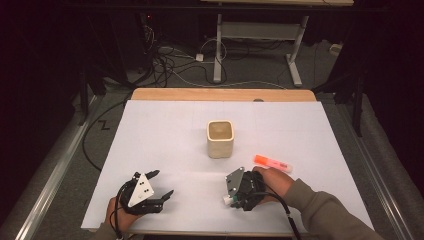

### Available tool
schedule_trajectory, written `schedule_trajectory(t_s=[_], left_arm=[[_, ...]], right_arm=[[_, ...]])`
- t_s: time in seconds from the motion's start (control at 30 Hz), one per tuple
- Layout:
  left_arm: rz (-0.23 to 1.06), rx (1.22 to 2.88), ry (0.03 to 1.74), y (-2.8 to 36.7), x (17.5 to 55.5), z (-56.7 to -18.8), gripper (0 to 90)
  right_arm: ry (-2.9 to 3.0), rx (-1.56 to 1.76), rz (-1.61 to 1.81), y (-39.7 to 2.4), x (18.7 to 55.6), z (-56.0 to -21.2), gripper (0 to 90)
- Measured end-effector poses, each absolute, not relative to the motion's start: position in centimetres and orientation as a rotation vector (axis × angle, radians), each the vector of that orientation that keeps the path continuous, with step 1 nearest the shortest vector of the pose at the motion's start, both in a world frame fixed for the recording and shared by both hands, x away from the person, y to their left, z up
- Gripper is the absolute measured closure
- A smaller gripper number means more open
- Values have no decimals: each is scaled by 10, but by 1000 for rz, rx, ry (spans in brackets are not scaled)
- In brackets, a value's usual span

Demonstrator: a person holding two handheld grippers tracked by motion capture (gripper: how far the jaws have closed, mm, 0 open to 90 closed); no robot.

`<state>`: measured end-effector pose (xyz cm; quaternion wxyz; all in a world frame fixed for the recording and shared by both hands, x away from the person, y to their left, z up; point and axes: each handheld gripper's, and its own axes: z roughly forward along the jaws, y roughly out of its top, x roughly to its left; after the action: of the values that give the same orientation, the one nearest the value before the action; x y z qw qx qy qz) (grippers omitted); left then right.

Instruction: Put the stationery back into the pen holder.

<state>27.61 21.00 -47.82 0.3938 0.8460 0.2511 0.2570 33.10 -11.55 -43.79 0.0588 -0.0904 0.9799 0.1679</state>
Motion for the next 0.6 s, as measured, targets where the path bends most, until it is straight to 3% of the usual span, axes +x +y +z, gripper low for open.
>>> schedule_trajectory(t_s=[0.37,0.6], left_arm=[[643,2160,624,209,276,-479,227],[641,2162,626,209,277,-479,227]], right_arm=[[3050,-396,369,-100,339,-443,639],[3018,-402,421,-104,335,-442,661]])
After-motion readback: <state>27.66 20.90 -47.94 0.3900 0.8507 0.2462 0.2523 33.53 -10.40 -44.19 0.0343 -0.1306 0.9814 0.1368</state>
